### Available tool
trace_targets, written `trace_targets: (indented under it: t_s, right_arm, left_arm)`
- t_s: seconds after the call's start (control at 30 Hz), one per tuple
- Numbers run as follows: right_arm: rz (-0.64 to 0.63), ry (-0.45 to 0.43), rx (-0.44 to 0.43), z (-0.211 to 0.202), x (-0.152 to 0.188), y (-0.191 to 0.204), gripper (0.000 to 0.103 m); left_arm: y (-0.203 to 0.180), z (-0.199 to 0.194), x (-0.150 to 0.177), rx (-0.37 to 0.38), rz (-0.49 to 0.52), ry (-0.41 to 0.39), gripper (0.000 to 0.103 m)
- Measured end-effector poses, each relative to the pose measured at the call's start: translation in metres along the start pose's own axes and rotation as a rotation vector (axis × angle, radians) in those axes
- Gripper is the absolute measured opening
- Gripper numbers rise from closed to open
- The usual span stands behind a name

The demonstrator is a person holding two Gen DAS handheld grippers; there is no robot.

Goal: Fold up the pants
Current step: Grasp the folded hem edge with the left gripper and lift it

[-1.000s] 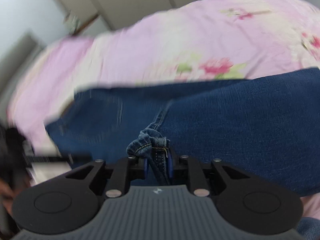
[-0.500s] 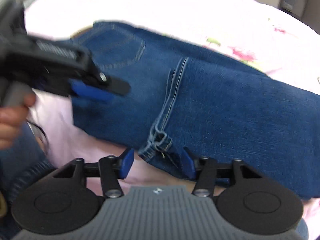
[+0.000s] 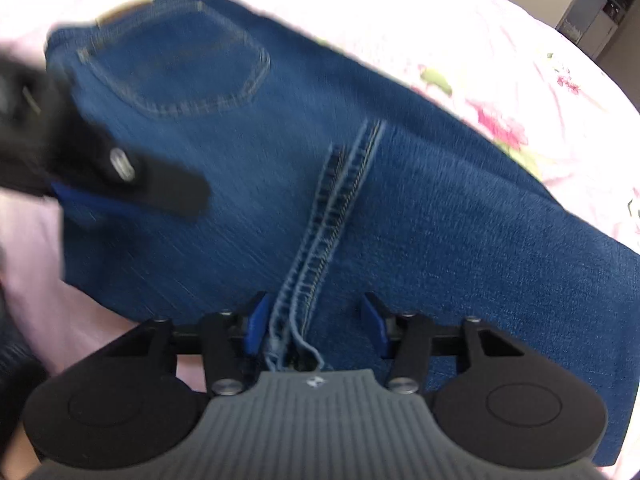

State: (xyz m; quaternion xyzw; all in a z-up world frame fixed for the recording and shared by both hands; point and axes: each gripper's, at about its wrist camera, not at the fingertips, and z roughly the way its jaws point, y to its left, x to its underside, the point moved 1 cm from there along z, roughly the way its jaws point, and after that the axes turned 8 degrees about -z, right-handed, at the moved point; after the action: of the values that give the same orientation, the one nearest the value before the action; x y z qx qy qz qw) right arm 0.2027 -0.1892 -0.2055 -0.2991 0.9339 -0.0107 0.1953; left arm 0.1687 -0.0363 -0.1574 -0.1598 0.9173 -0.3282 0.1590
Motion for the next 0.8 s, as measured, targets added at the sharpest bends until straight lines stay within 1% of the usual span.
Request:
trace_targets:
  t_s: [0.03, 0.07, 0.1, 0.13, 0.17, 0.2, 0.23, 0.27, 0.3, 0.4, 0.43, 0.47, 0.5, 0.53, 0.57, 0.6, 0.7, 0.73, 0.8]
  right_arm:
    - [-0.009, -0.008, -0.001, 0.001, 0.003, 0.000, 0.042]
    - [0.000, -0.014, -0.007, 0.001, 0.005, -0.003, 0.026]
    - [0.034, -0.023, -0.028, -0.001, 0.007, -0.010, 0.021]
    - [0.080, -0.035, -0.061, -0.004, 0.010, -0.018, 0.016]
    - [0.153, -0.056, -0.106, -0.007, 0.013, -0.030, 0.008]
    - [0.219, -0.072, -0.142, -0.012, 0.017, -0.042, 0.003]
    - [0.289, -0.093, -0.178, -0.019, 0.022, -0.054, 0.003]
    - [0.350, -0.118, -0.215, -0.025, 0.027, -0.065, 0.002]
    - [0.409, -0.137, -0.249, -0.032, 0.033, -0.076, 0.002]
    - [0.532, -0.175, -0.322, -0.045, 0.047, -0.100, 0.002]
    - [0.570, -0.181, -0.349, -0.046, 0.052, -0.105, 0.002]
    - [0.609, -0.182, -0.376, -0.044, 0.056, -0.111, 0.002]
    - [0.635, -0.184, -0.388, -0.043, 0.060, -0.115, 0.002]
    - [0.645, -0.186, -0.375, -0.043, 0.062, -0.116, 0.002]
    - [0.642, -0.192, -0.351, -0.051, 0.066, -0.113, 0.001]
    - [0.648, -0.198, -0.349, -0.053, 0.069, -0.113, 0.001]
    - [0.674, -0.204, -0.381, -0.050, 0.074, -0.115, 0.001]
    - [0.689, -0.208, -0.393, -0.051, 0.078, -0.118, 0.001]
    - [0.700, -0.215, -0.407, -0.052, 0.083, -0.121, 0.001]
  left_arm:
    - [0.000, 0.002, -0.001, 0.000, 0.000, 0.005, 0.056]
    - [-0.001, 0.005, -0.001, 0.000, -0.002, 0.012, 0.056]
    - [-0.002, 0.008, -0.002, 0.004, -0.004, 0.020, 0.056]
    - [-0.003, 0.011, -0.002, 0.014, -0.006, 0.028, 0.056]
    - [-0.004, 0.013, -0.002, 0.030, -0.009, 0.039, 0.056]
    - [-0.005, 0.016, -0.002, 0.049, -0.016, 0.050, 0.056]
    - [-0.006, 0.019, -0.002, 0.071, -0.028, 0.061, 0.056]
    - [-0.006, 0.022, -0.003, 0.092, -0.043, 0.073, 0.060]
    - [-0.007, 0.026, -0.003, 0.113, -0.061, 0.084, 0.066]
    - [-0.010, 0.040, -0.002, 0.200, -0.113, 0.118, 0.076]
    - [-0.011, 0.048, -0.001, 0.229, -0.136, 0.138, 0.078]
    - [-0.011, 0.055, 0.000, 0.241, -0.164, 0.154, 0.079]
    - [-0.010, 0.060, 0.002, 0.230, -0.191, 0.155, 0.079]
    - [-0.010, 0.064, 0.004, 0.222, -0.199, 0.152, 0.079]
    - [-0.010, 0.066, 0.006, 0.227, -0.201, 0.153, 0.079]
    - [-0.009, 0.069, 0.007, 0.241, -0.214, 0.161, 0.080]
    - [-0.007, 0.082, 0.012, 0.301, -0.283, 0.200, 0.085]
    - [-0.006, 0.087, 0.013, 0.309, -0.299, 0.210, 0.086]
    - [-0.005, 0.097, 0.017, 0.297, -0.321, 0.220, 0.087]
